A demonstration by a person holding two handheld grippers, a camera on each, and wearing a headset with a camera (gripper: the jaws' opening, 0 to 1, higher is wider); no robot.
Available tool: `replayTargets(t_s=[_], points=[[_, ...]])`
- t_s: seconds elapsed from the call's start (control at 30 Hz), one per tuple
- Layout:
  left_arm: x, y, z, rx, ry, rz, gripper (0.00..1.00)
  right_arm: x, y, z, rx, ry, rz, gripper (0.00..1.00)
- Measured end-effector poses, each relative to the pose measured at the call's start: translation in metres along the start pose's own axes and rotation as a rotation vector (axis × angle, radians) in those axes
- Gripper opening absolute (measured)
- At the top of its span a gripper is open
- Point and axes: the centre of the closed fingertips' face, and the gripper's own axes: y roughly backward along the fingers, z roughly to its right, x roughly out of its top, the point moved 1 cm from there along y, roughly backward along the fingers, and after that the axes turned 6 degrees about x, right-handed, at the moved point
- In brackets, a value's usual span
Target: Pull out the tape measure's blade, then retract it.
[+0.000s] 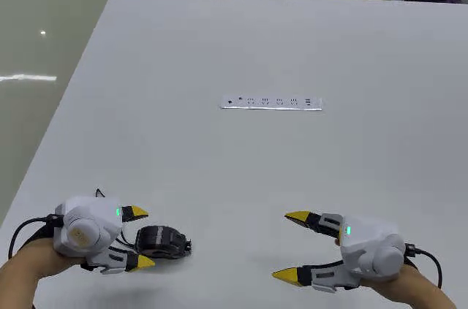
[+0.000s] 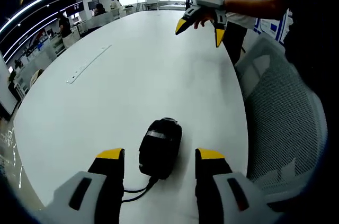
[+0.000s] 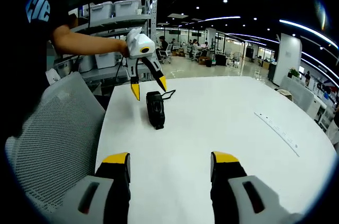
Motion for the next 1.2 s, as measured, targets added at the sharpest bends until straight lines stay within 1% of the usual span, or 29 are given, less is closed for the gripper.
replayTargets(t_s=[0.03, 0.23, 0.37, 0.47, 0.7, 0.83, 0.9, 1.0, 1.07, 1.2], points=[[-0.003, -0.002, 0.001, -0.011, -0.007, -0.01, 0.5, 0.001, -0.003, 0.0, 0.01, 0.007, 0.0, 0.61], [-0.01, -0.005, 0.001, -0.023, -0.031, -0.035, 0.48, 0.0, -0.016, 0.004, 0.04, 0.029, -0.01, 0.59], [-0.012, -0.007, 0.001, -0.026, -0.054, -0.044, 0.45, -0.001, -0.026, 0.004, 0.071, 0.042, -0.02, 0.59], [-0.012, -0.01, 0.003, -0.033, -0.06, -0.043, 0.44, -0.002, -0.034, 0.003, 0.091, 0.052, -0.026, 0.58], [-0.018, -0.02, 0.007, -0.06, -0.083, -0.067, 0.43, -0.002, -0.052, 0.004, 0.126, 0.062, -0.025, 0.54], [-0.019, -0.026, 0.007, -0.069, -0.1, -0.077, 0.4, 0.0, -0.062, 0.006, 0.136, 0.077, -0.017, 0.53], [-0.018, -0.027, 0.007, -0.075, -0.104, -0.076, 0.39, 0.0, -0.066, 0.006, 0.144, 0.078, -0.015, 0.53], [-0.017, -0.03, 0.007, -0.08, -0.127, -0.08, 0.37, 0.001, -0.074, 0.004, 0.158, 0.087, -0.018, 0.52], [-0.016, -0.03, 0.007, -0.085, -0.127, -0.084, 0.37, 0.0, -0.079, 0.003, 0.166, 0.09, -0.016, 0.52], [-0.02, -0.034, 0.004, -0.08, -0.142, -0.098, 0.33, 0.0, -0.091, 0.0, 0.185, 0.094, -0.017, 0.5]])
